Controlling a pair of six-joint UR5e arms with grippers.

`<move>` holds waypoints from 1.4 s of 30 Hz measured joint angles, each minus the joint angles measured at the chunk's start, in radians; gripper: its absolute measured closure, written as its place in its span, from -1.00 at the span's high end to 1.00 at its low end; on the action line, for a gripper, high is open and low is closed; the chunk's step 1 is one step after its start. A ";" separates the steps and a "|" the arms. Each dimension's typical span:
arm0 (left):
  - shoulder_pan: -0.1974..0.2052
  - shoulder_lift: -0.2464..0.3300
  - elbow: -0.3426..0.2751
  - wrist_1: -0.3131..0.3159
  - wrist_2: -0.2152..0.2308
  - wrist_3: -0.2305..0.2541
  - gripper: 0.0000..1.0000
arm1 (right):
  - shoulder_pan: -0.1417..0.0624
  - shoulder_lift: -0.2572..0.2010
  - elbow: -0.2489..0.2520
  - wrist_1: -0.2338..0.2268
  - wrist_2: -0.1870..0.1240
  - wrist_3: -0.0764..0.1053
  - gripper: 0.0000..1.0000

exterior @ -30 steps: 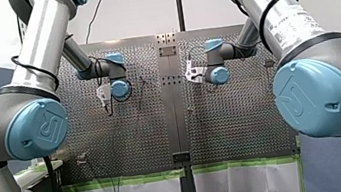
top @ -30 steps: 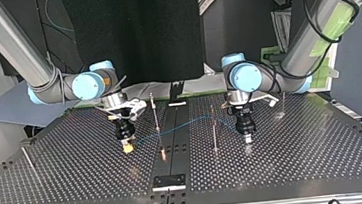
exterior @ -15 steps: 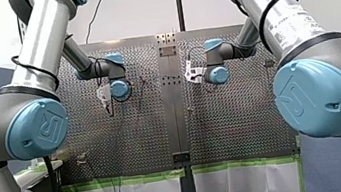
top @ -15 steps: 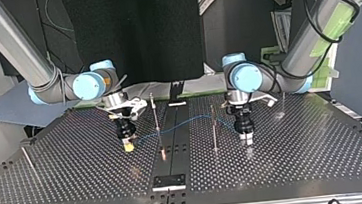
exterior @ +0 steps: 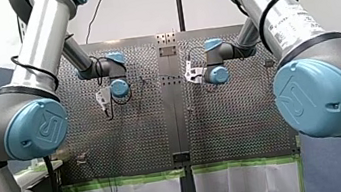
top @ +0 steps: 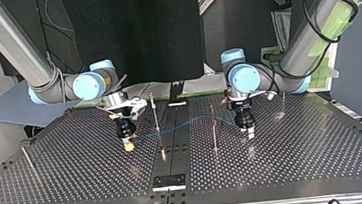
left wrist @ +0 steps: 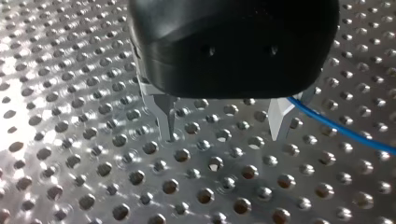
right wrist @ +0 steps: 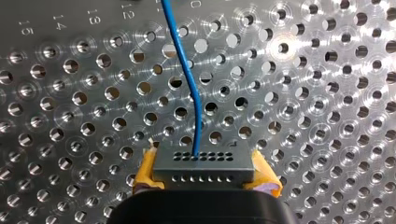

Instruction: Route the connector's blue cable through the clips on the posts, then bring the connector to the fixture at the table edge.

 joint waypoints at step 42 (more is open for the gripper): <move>-0.053 0.250 -0.236 -0.166 0.228 -0.152 1.00 | 0.001 0.000 0.000 0.012 0.001 0.002 -1.00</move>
